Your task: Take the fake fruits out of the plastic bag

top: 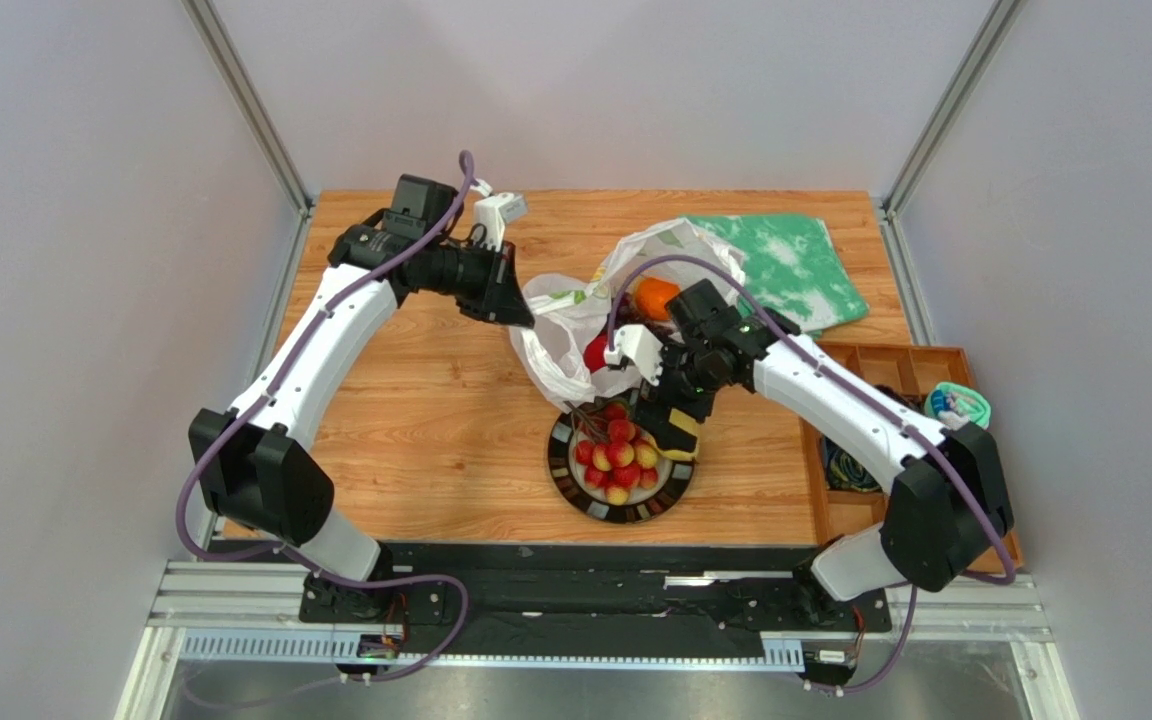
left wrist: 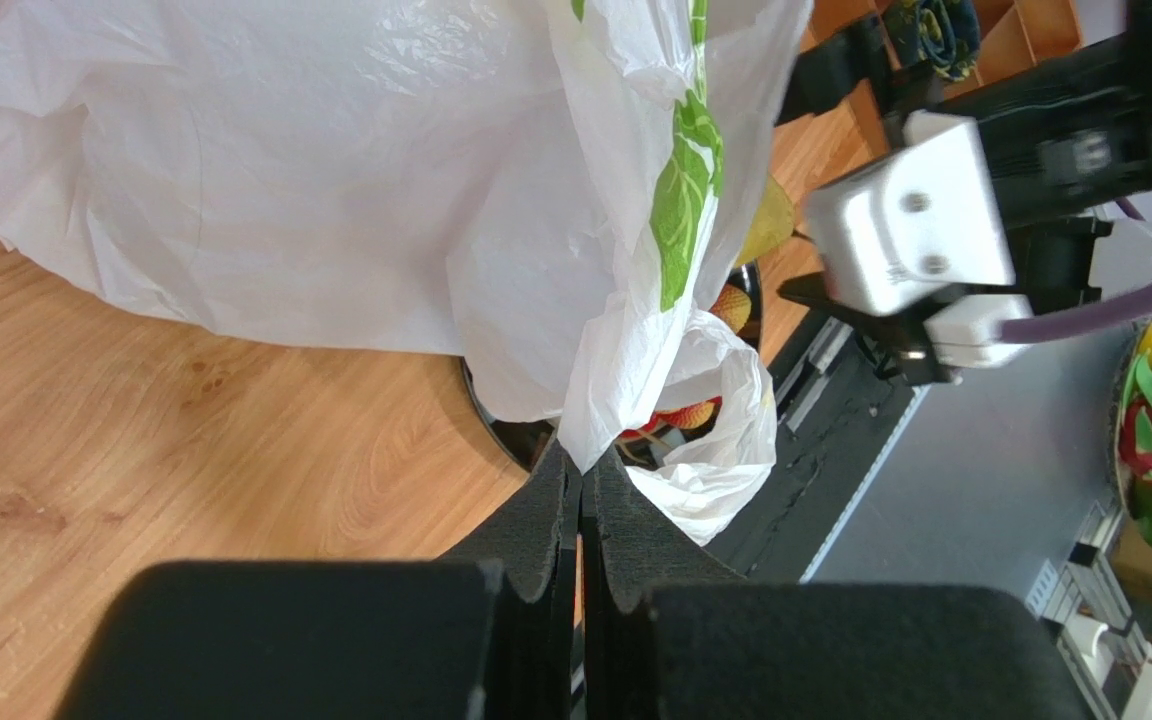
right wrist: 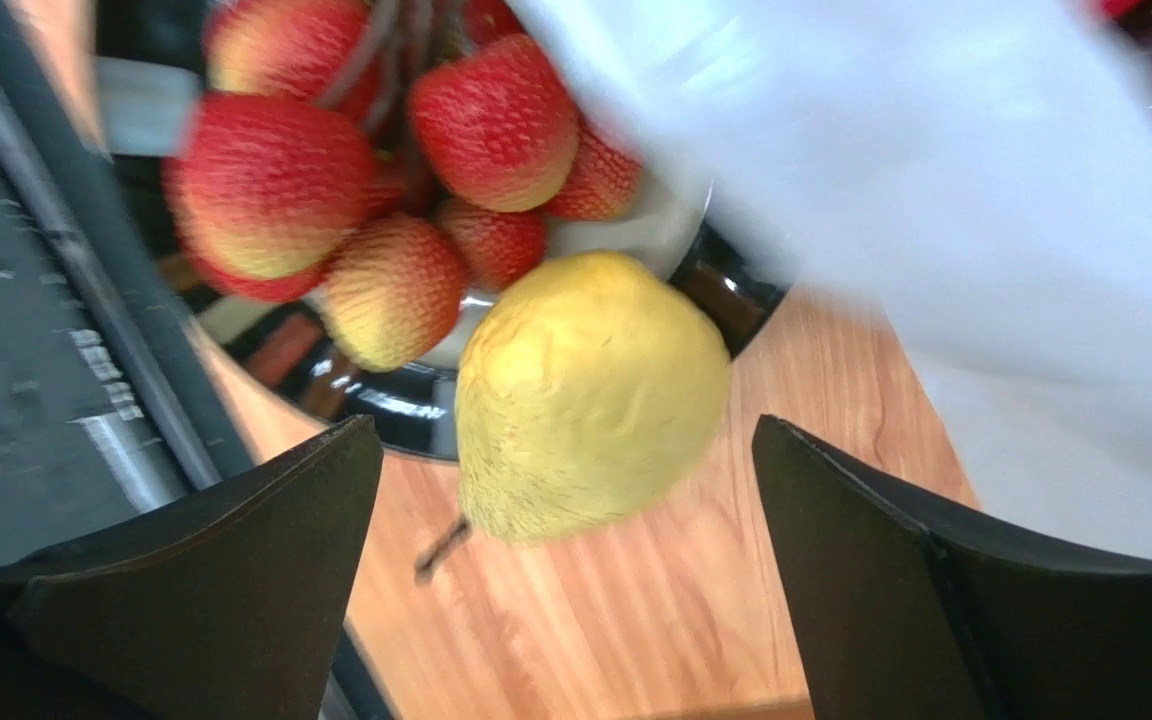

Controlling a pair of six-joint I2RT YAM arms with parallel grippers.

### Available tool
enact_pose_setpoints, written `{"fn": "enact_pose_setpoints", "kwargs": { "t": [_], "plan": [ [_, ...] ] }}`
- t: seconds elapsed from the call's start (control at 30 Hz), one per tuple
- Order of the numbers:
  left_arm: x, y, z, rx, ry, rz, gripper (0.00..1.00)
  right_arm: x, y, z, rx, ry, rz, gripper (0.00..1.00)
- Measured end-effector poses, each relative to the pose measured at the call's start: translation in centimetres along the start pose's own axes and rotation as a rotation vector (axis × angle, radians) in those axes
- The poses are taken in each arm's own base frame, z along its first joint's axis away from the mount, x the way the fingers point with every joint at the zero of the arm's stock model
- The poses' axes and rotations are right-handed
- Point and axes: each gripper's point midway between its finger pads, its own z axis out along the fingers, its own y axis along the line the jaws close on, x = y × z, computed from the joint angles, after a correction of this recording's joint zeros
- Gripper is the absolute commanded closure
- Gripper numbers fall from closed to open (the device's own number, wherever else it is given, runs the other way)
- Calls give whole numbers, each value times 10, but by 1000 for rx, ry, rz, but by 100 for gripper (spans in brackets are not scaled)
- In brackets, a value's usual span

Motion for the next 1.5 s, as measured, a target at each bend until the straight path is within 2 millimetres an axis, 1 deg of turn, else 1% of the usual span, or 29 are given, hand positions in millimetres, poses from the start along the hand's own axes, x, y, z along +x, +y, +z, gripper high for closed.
{"fn": "enact_pose_setpoints", "kwargs": {
  "t": [0.07, 0.1, 0.13, 0.2, 0.23, 0.3, 0.33, 0.37, 0.4, 0.43, 0.47, 0.53, 0.57, 0.6, 0.67, 0.7, 0.77, 0.8, 0.87, 0.9, 0.93, 1.07, 1.17, 1.37, 1.5],
  "plan": [
    [1, -1, 0, 5, 4, -3, 100, -17, 4, -23, -8, -35, 17, 3],
    [3, -1, 1, 8, 7, -5, 100, -31, 4, -37, -3, -71, 19, 4],
    [5, 0, 2, 11, 12, -9, 100, -46, 2, -53, 13, -121, 14, 6],
    [10, 0, 3, 14, 24, -19, 100, -81, -1, -90, 54, -247, 6, 11],
    [14, 1, 4, 14, 30, -24, 100, -97, -2, -107, 74, -309, 2, 18],
    [21, 2, 6, 15, 44, -34, 100, -123, -5, -134, 119, -415, -11, 25],
    [25, 3, 6, 15, 52, -40, 100, -134, -8, -143, 136, -454, -19, 32],
    [27, 3, 6, 14, 56, -43, 100, -141, -13, -146, 150, -474, -26, 35],
    [30, 3, 6, 14, 60, -46, 100, -146, -19, -145, 163, -480, -32, 37],
    [31, 2, 5, 14, 61, -47, 100, -148, -24, -141, 171, -473, -40, 41],
    [32, 1, 4, 14, 61, -46, 100, -149, -33, -131, 176, -452, -44, 43],
    [32, -1, 1, 14, 55, -35, 100, -142, -51, -102, 175, -383, -44, 46],
    [31, -2, -1, 14, 50, -28, 100, -132, -65, -82, 172, -328, -35, 47],
    [31, -3, -2, 14, 46, -21, 100, -124, -73, -68, 168, -288, -27, 49],
    [31, -5, -5, 14, 43, -13, 100, -101, -95, -37, 166, -194, 3, 49],
    [31, -5, -5, 14, 41, -10, 100, -92, -102, -26, 164, -159, 19, 48],
    [31, -5, -5, 14, 41, -9, 100, -76, -113, -8, 156, -100, 44, 39],
    [31, -5, -5, 14, 42, -9, 100, -70, -118, -2, 152, -79, 53, 29],
    [33, -5, -5, 14, 47, -8, 100, -67, -126, 6, 141, -64, 62, 23],
    [34, -4, -5, 15, 51, -6, 100, -69, -129, 9, 134, -61, 59, 18],
    [36, -3, -4, 14, 57, -7, 100, -72, -132, 10, 126, -66, 51, 16],
    [42, -2, -3, 15, 74, -14, 100, -88, -133, 16, 93, -79, 33, 14],
    [43, -2, -3, 15, 75, -14, 100, -94, -132, 26, 59, -73, 32, 14],
    [44, 0, -1, 15, 82, -17, 100, -87, -124, 51, -46, -23, 65, 14],
    [45, 2, 2, 15, 92, -25, 100, -84, -113, 58, -103, -5, 79, 13]
  ]
}}
